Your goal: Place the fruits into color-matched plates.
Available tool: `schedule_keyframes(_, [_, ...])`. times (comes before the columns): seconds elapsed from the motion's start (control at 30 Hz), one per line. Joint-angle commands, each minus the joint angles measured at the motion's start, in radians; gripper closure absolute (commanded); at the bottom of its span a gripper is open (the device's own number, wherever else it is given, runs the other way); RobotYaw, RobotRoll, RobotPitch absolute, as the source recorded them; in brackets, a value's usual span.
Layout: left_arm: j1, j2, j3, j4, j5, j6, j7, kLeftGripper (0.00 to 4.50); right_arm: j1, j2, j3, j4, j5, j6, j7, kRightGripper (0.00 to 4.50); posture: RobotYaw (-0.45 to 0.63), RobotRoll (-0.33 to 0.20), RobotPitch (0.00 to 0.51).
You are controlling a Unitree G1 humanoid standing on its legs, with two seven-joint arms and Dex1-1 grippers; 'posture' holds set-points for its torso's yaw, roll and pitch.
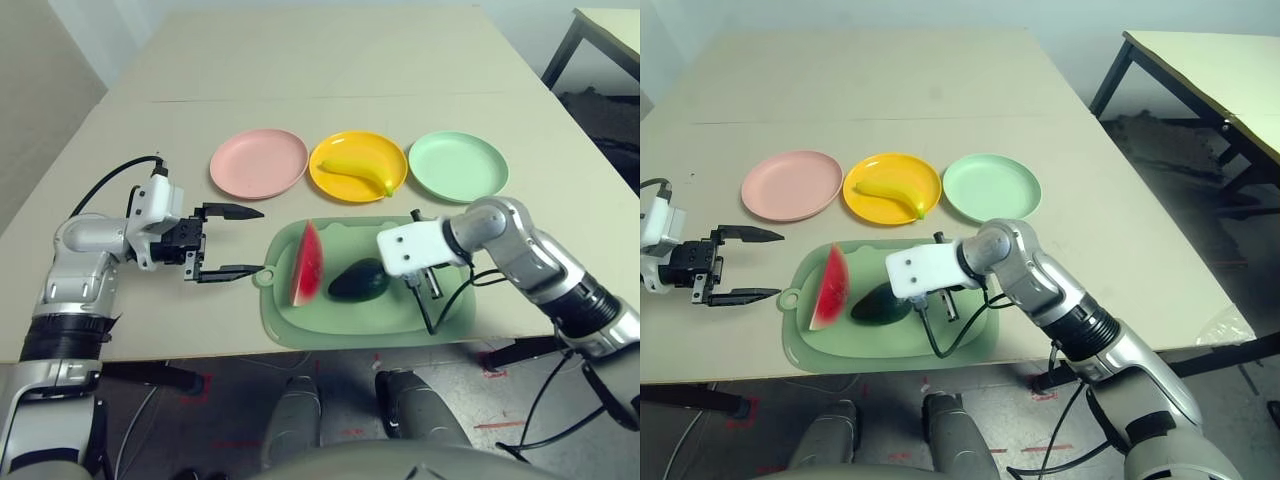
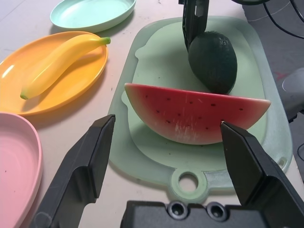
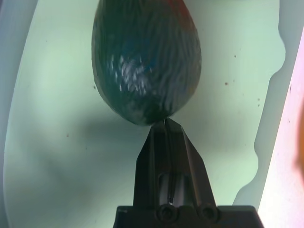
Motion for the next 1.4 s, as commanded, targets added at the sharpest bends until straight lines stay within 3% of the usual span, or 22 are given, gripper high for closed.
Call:
schedule_keyframes(0.03, [-0.006, 0.0, -0.005, 0.006, 0.007, -0.008, -0.004, 0.0, -0.032, -0.078, -0.027, 0.027, -0.021, -0.053, 0.037, 4.12, 0.0, 0.0, 0.135])
schedule_keyframes(0.23, [-0.013, 0.002, -0.004, 0.011, 0.01, -0.011, -0.006, 0.0, -0.057, -0.211, -0.097, -0.004, 0.027, -0.03, 0.118, 2.14, 0.0, 0.0, 0.135])
schedule_keyframes(0.43, [-0.011, 0.001, -0.008, 0.007, 0.008, -0.005, -0.008, 0.0, -0.036, -0.152, -0.184, -0.248, 0.203, 0.289, 0.114, 0.03, -0.01, 0.0, 0.142])
schedule_keyframes(0.9, [-0.048, -0.009, -0.018, 0.032, 0.023, -0.006, 0.003, 0.0, -0.109, 0.022, 0.046, -0.376, 0.14, 0.639, -0.103, 0.03, -0.01, 0.0, 0.142])
schedule_keyframes(1.4, [-0.01, 0.003, 0.001, 0.031, 0.028, -0.014, 0.008, 0.0, -0.117, 0.081, 0.14, -0.345, 0.17, 0.682, -0.175, 0.03, 0.0, 0.0, 0.147])
